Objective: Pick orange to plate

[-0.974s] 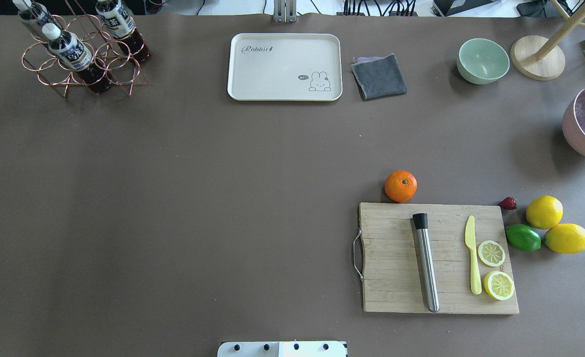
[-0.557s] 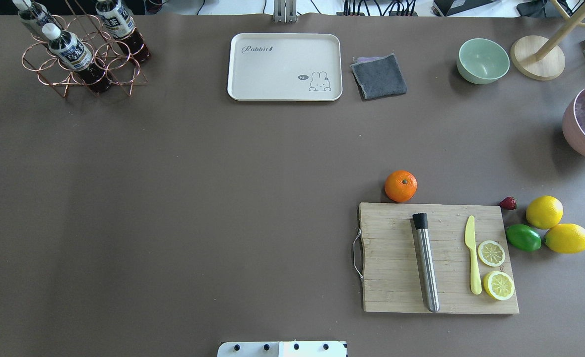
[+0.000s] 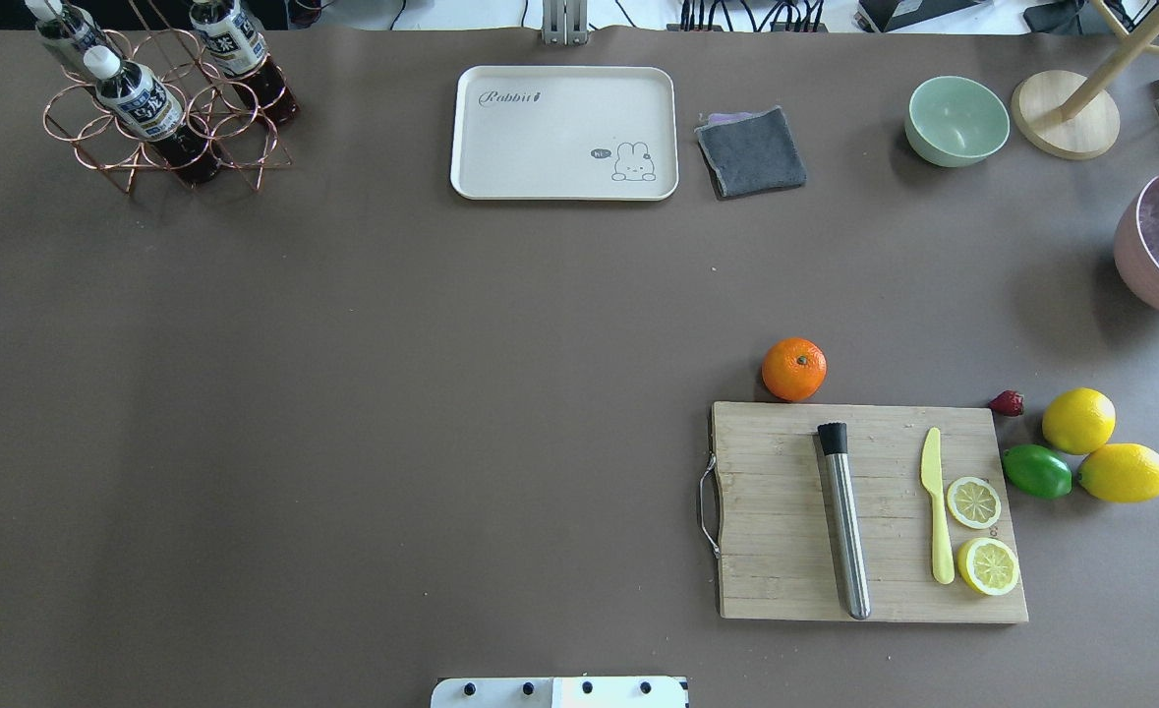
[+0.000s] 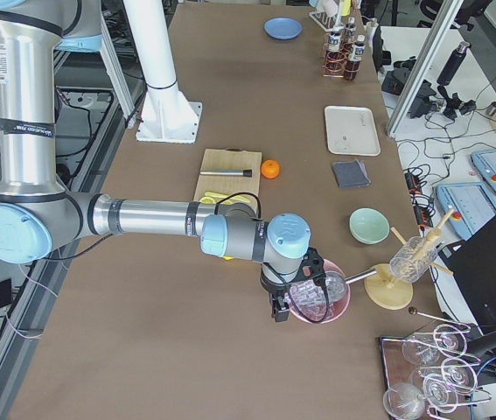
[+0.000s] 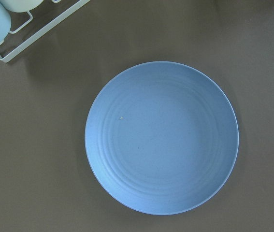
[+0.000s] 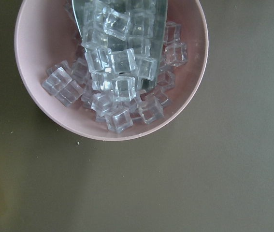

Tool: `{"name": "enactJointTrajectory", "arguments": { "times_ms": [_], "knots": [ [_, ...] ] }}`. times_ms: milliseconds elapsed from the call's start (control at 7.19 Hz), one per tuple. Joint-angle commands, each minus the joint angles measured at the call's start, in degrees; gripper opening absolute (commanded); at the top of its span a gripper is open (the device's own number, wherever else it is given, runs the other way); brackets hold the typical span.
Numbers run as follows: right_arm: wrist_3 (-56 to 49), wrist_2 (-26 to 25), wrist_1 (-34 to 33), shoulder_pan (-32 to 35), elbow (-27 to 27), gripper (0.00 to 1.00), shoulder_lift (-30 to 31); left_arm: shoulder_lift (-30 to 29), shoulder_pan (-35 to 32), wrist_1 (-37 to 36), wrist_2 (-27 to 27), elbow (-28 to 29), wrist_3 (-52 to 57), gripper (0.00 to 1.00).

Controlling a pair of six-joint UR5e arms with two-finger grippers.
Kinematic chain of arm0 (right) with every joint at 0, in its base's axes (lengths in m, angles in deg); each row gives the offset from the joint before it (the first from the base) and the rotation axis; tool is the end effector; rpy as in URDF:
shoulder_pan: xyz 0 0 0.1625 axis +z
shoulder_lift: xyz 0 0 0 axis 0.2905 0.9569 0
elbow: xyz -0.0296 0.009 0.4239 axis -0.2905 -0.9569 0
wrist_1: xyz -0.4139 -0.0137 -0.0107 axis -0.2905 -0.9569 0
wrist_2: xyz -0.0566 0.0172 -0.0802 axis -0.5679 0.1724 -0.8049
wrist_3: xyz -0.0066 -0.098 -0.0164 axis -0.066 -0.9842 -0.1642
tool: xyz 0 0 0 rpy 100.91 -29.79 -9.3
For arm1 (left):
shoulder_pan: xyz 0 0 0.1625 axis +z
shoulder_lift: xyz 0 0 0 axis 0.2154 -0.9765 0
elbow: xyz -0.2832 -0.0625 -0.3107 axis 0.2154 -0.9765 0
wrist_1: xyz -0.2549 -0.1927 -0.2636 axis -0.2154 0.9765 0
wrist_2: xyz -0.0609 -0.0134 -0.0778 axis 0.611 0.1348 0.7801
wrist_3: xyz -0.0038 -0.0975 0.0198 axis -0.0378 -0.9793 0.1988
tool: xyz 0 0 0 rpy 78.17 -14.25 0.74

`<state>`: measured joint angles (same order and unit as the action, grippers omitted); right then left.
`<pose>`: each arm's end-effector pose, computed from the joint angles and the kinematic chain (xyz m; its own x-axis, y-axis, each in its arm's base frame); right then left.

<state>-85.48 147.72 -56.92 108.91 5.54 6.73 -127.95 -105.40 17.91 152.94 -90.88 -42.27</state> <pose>0.0836 -0.4641 0.6666 0.7123 -0.2655 0.6497 0.2206 0.9635 0.1518 -0.0858 -0.4271 0.6669 0.7155 0.1939 -0.6712 -0.0679 0.9755 0.2095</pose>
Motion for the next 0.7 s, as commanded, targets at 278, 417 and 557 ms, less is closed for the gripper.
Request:
{"name": "enactJointTrajectory", "arguments": {
  "times_ms": [278, 417, 557],
  "knots": [
    [-0.29, 0.10, -0.03, 0.00, -0.03, 1.00, 0.86, 0.63, 0.06, 1.24, 2.08, 0.70, 0.31, 0.97],
    [-0.55, 0.10, 0.06, 0.08, 0.23, 1.00, 1.30, 0.73, 0.06, 0.98, 2.17, 0.71, -0.20, 0.97],
    [-0.47, 0.01, 0.06, 0.09, 0.40, 1.00, 1.65, 0.73, 0.06, 1.06, 2.26, 0.62, -0.21, 0.97]
  ]
}}
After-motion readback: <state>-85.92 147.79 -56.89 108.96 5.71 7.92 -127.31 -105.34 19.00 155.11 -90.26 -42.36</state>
